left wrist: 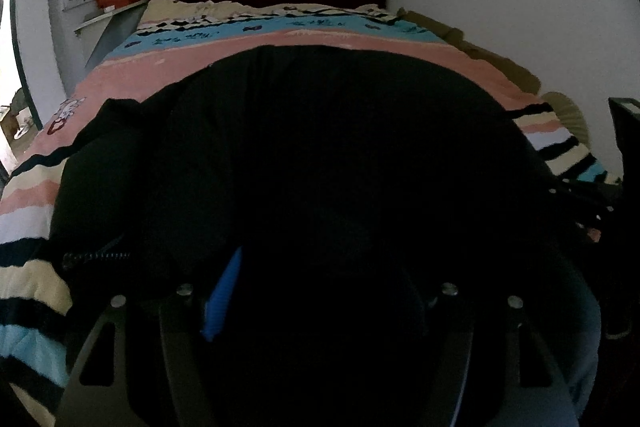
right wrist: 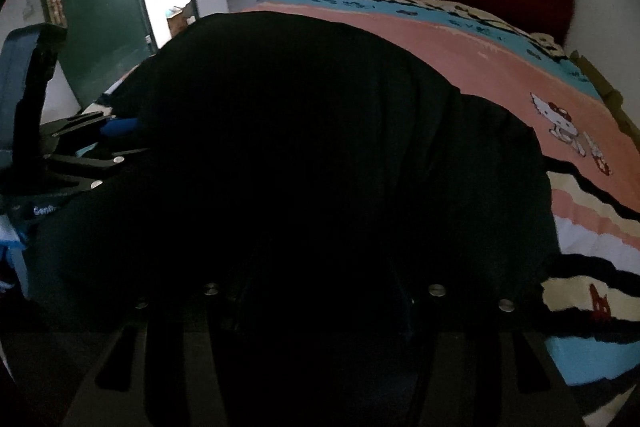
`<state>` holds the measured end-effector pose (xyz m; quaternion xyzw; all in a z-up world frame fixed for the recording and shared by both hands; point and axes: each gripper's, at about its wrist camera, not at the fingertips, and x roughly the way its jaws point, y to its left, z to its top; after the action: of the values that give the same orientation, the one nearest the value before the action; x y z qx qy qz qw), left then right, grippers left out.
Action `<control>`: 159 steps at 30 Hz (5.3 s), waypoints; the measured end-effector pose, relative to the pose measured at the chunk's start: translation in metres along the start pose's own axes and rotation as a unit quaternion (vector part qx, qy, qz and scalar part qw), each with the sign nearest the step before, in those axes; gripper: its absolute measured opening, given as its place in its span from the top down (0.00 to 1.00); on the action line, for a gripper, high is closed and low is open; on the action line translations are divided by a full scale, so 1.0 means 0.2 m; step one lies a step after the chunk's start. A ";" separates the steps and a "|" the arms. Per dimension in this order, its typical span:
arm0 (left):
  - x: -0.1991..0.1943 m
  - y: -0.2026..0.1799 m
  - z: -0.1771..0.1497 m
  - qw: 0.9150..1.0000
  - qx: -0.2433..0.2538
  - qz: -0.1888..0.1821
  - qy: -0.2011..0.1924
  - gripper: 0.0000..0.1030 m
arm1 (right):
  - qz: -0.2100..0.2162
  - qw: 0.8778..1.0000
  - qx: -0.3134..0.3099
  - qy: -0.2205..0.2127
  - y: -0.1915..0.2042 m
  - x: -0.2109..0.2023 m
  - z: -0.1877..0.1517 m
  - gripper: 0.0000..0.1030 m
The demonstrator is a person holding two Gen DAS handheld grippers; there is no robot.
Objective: Fold large clothes
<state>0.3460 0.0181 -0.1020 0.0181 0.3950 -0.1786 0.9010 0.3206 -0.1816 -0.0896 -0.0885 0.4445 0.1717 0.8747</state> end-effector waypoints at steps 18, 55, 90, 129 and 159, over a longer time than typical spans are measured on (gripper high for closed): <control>-0.38 -0.09 -0.03 1.000 0.016 0.005 -0.012 0.35 | -0.007 1.000 -0.004 -0.016 0.11 -0.31 0.04 0.46; -0.17 -0.01 0.22 0.999 0.013 0.045 -0.012 0.32 | -0.009 0.998 0.012 -0.059 -0.07 -0.24 0.29 0.38; -1.21 -0.34 -0.42 0.985 0.019 0.141 -0.101 0.29 | -0.047 0.992 0.073 -0.086 0.14 -0.94 -0.35 0.27; -1.40 -0.29 -0.80 0.983 -0.020 0.170 -0.070 0.29 | -0.118 0.966 0.226 -0.055 -0.33 -1.17 -1.10 0.06; -1.04 0.49 -1.26 0.956 -0.290 -0.014 0.051 0.29 | -0.021 0.958 0.285 0.029 -0.46 -0.79 -1.21 0.01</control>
<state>0.0717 0.2170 -0.1360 -0.2399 0.4757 -0.0679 0.8435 0.0877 -0.3758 -0.1051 0.1504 0.4979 0.0170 0.8539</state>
